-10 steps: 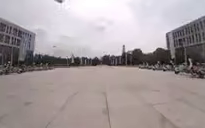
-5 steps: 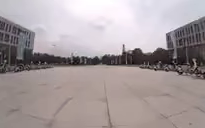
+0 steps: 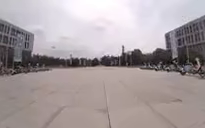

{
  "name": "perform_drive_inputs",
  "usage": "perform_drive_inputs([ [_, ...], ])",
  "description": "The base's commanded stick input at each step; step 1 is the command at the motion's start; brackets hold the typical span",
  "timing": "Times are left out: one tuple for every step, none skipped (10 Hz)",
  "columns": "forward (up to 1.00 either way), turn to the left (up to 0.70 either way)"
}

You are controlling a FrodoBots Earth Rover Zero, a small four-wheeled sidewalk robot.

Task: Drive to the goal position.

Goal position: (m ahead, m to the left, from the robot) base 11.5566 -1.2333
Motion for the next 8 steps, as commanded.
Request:
perform_drive_inputs([
  [0.70, 0.01],
  [0.70, 0.01],
  [0.70, 0.01],
  [0.70, 0.01],
  [0.70, 0.01],
  [0.70, 0.01],
  [0.70, 0.01],
  [0.70, 0.01],
])
